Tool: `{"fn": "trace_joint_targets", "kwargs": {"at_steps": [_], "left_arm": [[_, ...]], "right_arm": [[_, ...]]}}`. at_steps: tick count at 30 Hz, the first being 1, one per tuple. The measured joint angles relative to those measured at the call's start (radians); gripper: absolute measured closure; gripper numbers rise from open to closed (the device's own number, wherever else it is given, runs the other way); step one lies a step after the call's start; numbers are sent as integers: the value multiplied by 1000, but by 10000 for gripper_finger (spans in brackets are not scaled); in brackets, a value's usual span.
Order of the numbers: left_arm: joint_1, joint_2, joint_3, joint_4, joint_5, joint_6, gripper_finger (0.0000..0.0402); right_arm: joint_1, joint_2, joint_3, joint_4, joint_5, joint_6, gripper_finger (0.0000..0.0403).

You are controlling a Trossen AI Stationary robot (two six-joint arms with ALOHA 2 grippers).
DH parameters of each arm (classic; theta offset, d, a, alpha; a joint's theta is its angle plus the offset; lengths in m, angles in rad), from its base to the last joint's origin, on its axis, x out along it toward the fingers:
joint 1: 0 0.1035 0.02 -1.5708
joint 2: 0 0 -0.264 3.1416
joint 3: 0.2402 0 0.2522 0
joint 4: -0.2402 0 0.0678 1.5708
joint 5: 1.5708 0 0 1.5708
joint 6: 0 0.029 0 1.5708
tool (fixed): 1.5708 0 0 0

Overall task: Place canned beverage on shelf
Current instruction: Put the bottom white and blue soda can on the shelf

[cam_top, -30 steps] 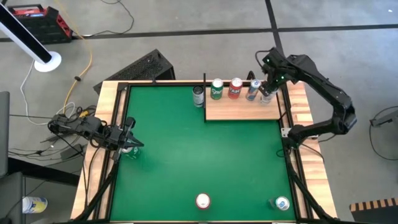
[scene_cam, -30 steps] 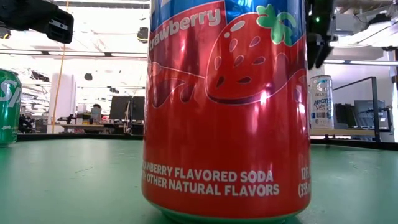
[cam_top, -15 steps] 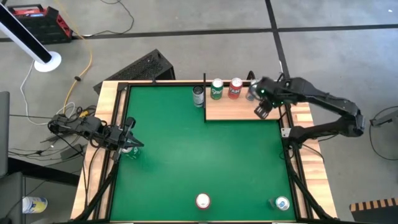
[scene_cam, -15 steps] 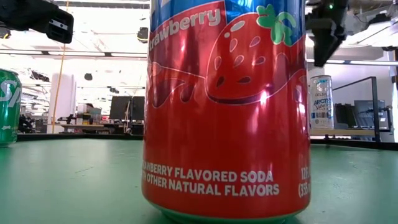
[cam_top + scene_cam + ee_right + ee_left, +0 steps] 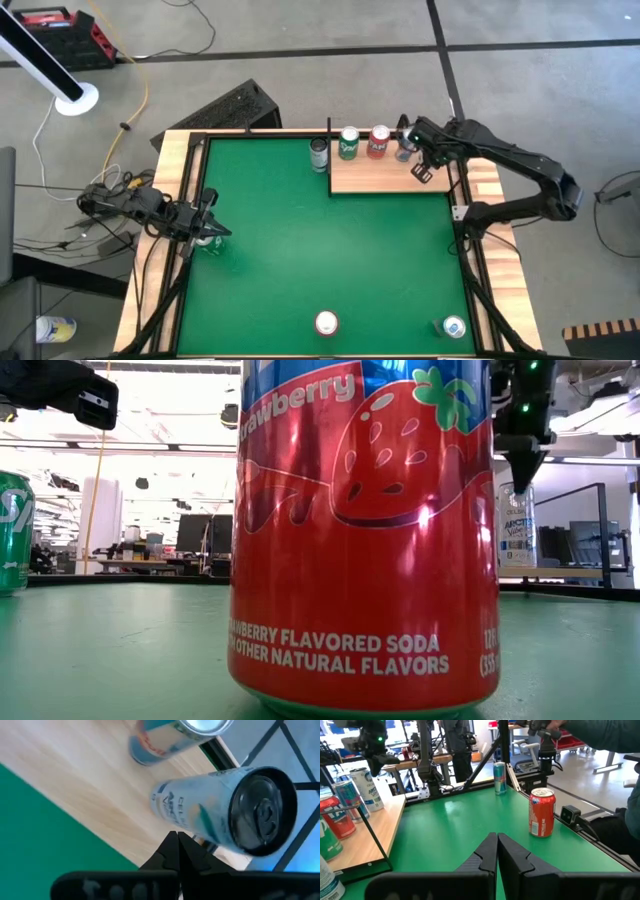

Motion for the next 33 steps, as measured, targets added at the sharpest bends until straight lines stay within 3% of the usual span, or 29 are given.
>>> {"fn": "trace_joint_targets", "kwargs": {"at_steps": [18,33], "left_arm": [[0,0,0,0,0,0,402],[0,0,0,0,0,1,402]], "right_arm": [[-142,77,0,43,13,-114,379],[-134,75,0,-27,-25,-138,380]]}}
